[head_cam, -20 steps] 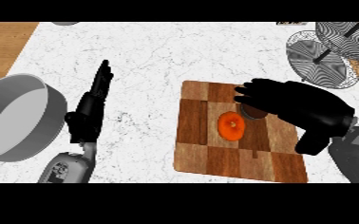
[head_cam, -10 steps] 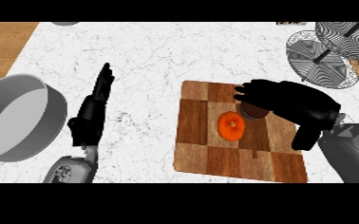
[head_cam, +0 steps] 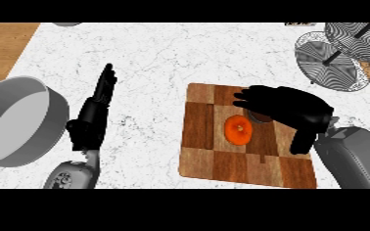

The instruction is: Pick the squash from the cutting board and place it in the tiered basket

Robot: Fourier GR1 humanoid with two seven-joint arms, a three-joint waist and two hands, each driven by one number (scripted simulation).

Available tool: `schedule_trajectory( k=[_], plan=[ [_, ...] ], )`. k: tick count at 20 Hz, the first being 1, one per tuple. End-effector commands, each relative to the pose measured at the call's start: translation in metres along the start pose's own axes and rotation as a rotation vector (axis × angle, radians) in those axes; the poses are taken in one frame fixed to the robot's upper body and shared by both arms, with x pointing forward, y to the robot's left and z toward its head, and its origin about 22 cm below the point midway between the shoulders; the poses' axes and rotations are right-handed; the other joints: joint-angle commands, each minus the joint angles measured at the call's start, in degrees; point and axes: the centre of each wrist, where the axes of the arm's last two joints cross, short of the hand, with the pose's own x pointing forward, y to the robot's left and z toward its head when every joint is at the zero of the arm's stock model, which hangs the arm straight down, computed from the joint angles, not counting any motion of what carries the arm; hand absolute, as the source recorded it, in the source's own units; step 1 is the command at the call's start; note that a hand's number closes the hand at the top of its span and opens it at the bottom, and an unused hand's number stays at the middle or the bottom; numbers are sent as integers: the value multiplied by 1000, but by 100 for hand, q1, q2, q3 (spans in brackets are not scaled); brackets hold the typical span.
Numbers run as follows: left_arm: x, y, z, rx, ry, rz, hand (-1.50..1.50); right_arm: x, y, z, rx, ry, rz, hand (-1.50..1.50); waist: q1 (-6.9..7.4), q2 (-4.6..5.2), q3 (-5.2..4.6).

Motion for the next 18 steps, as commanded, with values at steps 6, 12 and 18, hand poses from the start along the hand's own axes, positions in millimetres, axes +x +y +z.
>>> schedule_trajectory(
  k=[6,12,18],
  plan=[
    [-4,6,6,2,-3,-9,0,16,7,-19,74,-28,-22,-150,-2,-4,-1],
    [-7,4,-8,2,9,1,0,7,22,-20,69,-11,-11,-150,-13,0,0],
    [-13,-16,0,-8,-1,-5,0,14,39,-52,78,-6,-36,-150,-5,3,-1]
  ],
)
